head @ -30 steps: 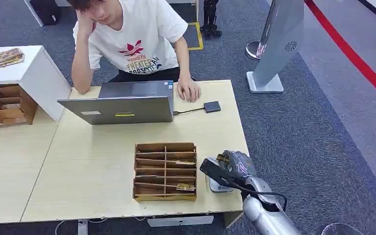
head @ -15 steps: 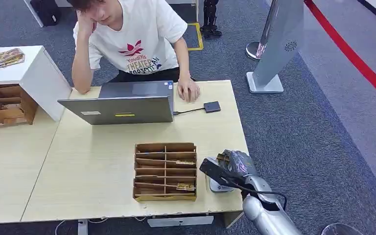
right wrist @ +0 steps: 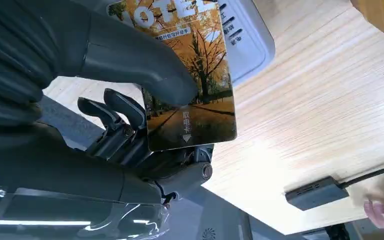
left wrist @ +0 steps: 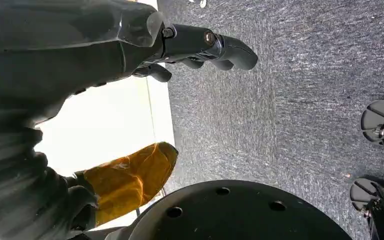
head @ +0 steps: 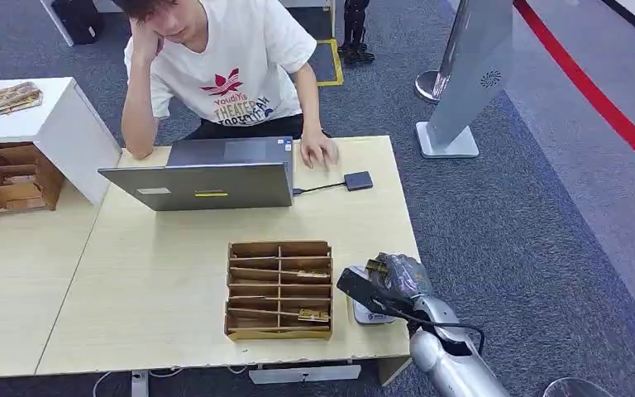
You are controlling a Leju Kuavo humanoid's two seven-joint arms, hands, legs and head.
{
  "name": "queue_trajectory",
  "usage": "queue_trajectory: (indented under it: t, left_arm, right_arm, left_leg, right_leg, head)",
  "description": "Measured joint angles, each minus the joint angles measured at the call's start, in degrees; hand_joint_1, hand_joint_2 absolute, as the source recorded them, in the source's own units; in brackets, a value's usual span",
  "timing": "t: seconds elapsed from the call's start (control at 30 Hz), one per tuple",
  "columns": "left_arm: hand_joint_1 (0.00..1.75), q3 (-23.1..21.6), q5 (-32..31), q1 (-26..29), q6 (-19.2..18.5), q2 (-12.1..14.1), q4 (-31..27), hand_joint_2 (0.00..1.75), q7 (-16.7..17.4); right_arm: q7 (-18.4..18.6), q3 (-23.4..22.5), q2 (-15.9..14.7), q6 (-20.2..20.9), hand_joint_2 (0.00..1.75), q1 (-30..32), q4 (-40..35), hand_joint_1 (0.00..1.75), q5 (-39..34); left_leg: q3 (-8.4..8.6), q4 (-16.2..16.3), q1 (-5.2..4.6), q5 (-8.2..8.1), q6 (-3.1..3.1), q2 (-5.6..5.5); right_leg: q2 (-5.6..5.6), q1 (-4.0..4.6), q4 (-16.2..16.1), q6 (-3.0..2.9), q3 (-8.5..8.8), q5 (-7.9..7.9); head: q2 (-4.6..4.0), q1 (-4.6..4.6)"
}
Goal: Pass the card to the sensor for recognition and then transmit it.
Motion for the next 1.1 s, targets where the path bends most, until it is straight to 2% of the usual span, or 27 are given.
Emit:
queue_trajectory:
  t: [1.1]
  left_arm:
    - [0.00, 0.00, 0.04, 0.00, -0.02, 0.00, 0.00, 1.75, -0.02]
  right_arm:
    - [0.00, 0.00, 0.04, 0.50, 1.75, -0.14, 0.09, 1.75, 0.52]
  left_leg:
    - [0.03, 0.00, 0.00, 0.00, 0.00, 0.00]
  right_leg:
    - [0.00, 0.00, 0.00, 0.00, 0.02, 0.00]
  head:
    - [0.00, 0.00]
